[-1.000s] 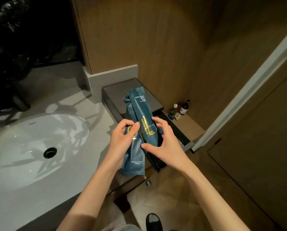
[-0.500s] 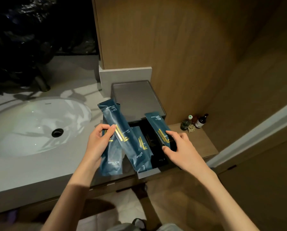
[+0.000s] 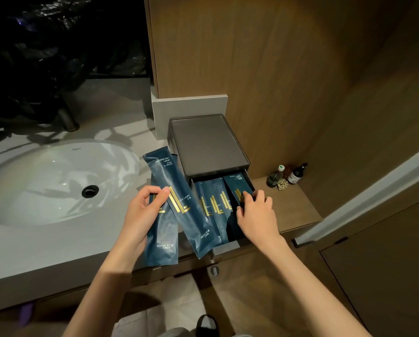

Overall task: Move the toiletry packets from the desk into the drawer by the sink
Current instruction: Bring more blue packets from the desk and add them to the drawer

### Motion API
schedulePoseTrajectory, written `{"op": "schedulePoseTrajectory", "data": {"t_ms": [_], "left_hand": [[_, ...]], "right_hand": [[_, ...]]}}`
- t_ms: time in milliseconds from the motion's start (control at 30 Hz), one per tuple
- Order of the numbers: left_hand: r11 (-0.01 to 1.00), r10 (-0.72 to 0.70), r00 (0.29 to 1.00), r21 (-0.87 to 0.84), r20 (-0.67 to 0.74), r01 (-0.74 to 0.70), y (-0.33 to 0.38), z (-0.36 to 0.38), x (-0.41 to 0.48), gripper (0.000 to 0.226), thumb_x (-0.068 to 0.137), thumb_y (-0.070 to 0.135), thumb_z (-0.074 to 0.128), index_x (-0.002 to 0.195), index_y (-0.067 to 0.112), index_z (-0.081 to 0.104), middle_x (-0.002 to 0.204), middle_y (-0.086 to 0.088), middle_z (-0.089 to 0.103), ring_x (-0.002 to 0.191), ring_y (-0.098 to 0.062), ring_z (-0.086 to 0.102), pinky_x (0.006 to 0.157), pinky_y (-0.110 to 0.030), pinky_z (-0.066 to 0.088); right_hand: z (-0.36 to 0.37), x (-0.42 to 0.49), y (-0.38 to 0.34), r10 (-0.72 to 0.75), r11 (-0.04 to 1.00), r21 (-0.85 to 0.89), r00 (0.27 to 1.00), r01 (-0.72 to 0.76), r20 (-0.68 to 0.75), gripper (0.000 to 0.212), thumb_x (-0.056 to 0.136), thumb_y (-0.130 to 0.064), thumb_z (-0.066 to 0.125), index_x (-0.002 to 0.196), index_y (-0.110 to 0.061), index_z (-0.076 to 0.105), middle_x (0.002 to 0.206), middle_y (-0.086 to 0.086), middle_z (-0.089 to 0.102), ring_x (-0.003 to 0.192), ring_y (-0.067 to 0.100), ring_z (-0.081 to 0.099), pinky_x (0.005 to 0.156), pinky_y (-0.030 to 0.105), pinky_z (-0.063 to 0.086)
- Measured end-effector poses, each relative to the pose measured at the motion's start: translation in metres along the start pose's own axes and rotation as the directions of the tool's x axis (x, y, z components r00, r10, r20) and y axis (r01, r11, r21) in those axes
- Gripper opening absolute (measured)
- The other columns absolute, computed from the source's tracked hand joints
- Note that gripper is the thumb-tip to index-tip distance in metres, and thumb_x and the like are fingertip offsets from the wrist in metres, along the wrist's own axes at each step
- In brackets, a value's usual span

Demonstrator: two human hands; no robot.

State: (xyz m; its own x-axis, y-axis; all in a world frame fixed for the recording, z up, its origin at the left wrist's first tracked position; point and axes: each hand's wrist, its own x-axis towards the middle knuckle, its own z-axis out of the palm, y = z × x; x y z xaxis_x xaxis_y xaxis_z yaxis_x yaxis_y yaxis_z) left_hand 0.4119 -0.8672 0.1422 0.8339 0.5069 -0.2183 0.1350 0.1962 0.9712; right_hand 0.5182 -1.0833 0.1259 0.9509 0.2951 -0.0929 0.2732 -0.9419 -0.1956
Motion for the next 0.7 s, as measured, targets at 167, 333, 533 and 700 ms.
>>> {"op": "schedulePoseTrajectory", "data": {"t_ms": [167,333,533,700], "left_hand": [[0.999,0.006,1.000,-0.038,-0.013,-0.007,-0.001,-0.005,-0.007,0.021,0.075,0.044,0.071,0.078,0.024,0.066,0.109,-0.008,0.069,0.122,-0.027,0.055,0.110,-0.051,0.036],[0.999,0.004,1.000,-0.049,-0.019,-0.005,0.001,-0.008,-0.010,0.037,0.059,0.058,0.073,0.076,0.027,0.065,0.111,-0.007,0.069,0.123,-0.028,0.054,0.110,-0.052,0.035],[0.998,0.008,0.998,-0.067,-0.056,-0.011,0.002,0.000,-0.010,0.020,0.069,0.046,0.072,0.073,0.028,0.065,0.105,-0.009,0.071,0.114,-0.027,0.060,0.107,-0.051,0.039],[0.998,-0.002,0.998,-0.055,-0.058,-0.001,-0.001,0.011,-0.006,0.014,0.080,0.039,0.070,0.075,0.027,0.066,0.106,-0.009,0.070,0.118,-0.028,0.058,0.108,-0.052,0.038]], "right_hand": [[0.017,0.013,-0.005,-0.026,0.989,-0.145,0.998,0.018,-0.050,0.052,0.096,-0.035,0.044,0.144,-0.017,0.034,0.136,0.010,0.042,0.118,0.029,0.041,0.092,0.039,0.042],[0.026,0.021,-0.004,-0.055,0.948,-0.315,0.998,0.046,-0.019,0.051,0.093,-0.033,0.050,0.141,-0.020,0.042,0.133,0.007,0.047,0.124,0.028,0.038,0.096,0.041,0.034],[0.025,0.027,0.005,-0.138,0.946,-0.294,0.990,0.139,0.024,0.043,0.097,-0.028,0.047,0.140,-0.023,0.045,0.128,0.006,0.053,0.119,0.026,0.045,0.094,0.038,0.035],[0.022,0.022,0.012,-0.148,0.962,-0.198,0.970,0.186,0.193,0.049,0.095,-0.018,0.047,0.143,-0.013,0.039,0.141,0.011,0.048,0.125,0.029,0.045,0.094,0.037,0.045]]}}
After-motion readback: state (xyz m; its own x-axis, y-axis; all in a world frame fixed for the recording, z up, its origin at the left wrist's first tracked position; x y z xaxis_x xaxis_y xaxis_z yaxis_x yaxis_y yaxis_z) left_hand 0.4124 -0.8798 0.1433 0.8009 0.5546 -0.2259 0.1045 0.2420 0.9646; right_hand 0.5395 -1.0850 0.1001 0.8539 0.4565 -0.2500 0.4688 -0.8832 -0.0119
